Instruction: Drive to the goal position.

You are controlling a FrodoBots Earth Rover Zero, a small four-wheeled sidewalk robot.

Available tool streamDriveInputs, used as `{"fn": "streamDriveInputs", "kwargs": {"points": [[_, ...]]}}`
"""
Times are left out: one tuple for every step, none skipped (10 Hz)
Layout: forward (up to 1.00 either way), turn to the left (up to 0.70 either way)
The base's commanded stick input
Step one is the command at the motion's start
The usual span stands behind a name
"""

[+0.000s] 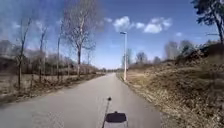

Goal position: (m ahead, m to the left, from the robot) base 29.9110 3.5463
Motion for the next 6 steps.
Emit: {"fn": "streamDriveInputs", "kwargs": {"points": [[0.85,0.00],[0.85,0.00],[0.85,0.00],[0.85,0.00],[0.85,0.00],[0.85,0.00]]}}
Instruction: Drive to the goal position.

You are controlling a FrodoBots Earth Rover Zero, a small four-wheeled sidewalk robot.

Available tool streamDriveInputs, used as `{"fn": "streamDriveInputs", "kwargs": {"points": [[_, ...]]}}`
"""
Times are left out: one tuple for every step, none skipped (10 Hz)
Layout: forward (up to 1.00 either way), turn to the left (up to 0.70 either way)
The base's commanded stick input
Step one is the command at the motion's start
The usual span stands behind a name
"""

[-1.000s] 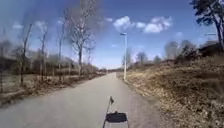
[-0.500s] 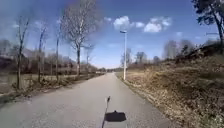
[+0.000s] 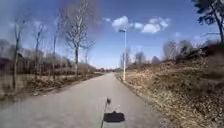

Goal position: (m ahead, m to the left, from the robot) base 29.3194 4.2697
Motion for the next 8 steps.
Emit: {"fn": "streamDriveInputs", "kwargs": {"points": [[0.85,0.00],[0.85,0.00],[0.85,0.00],[0.85,0.00],[0.85,0.00],[0.85,0.00],[0.85,0.00],[0.85,0.00]]}}
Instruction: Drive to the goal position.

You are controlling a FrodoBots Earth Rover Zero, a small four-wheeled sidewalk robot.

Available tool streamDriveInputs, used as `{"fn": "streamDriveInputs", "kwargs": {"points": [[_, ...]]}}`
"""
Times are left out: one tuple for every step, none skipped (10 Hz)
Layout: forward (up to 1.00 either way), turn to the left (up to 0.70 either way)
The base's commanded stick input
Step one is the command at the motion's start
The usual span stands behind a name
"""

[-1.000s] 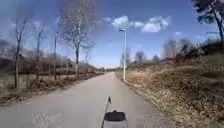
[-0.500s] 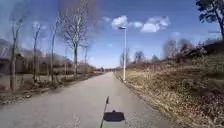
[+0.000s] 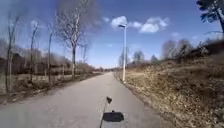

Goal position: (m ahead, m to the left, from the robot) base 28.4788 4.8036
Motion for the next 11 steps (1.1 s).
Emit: {"fn": "streamDriveInputs", "kwargs": {"points": [[0.85,0.00],[0.85,0.00],[0.85,0.00],[0.85,0.00],[0.85,0.00],[0.85,0.00],[0.85,0.00],[0.85,0.00],[0.85,0.00],[0.85,0.00],[0.85,0.00]]}}
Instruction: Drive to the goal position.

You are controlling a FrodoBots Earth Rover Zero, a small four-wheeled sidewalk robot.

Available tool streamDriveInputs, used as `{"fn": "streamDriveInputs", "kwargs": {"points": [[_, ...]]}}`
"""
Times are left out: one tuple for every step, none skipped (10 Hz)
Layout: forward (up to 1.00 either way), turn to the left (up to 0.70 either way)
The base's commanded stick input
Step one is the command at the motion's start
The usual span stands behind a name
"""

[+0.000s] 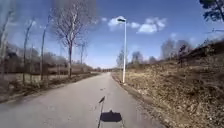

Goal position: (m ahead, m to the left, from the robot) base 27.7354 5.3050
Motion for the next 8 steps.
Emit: {"fn": "streamDriveInputs", "kwargs": {"points": [[0.85,0.00],[0.85,0.00],[0.85,0.00],[0.85,0.00],[0.85,0.00],[0.85,0.00],[0.85,0.00],[0.85,0.00]]}}
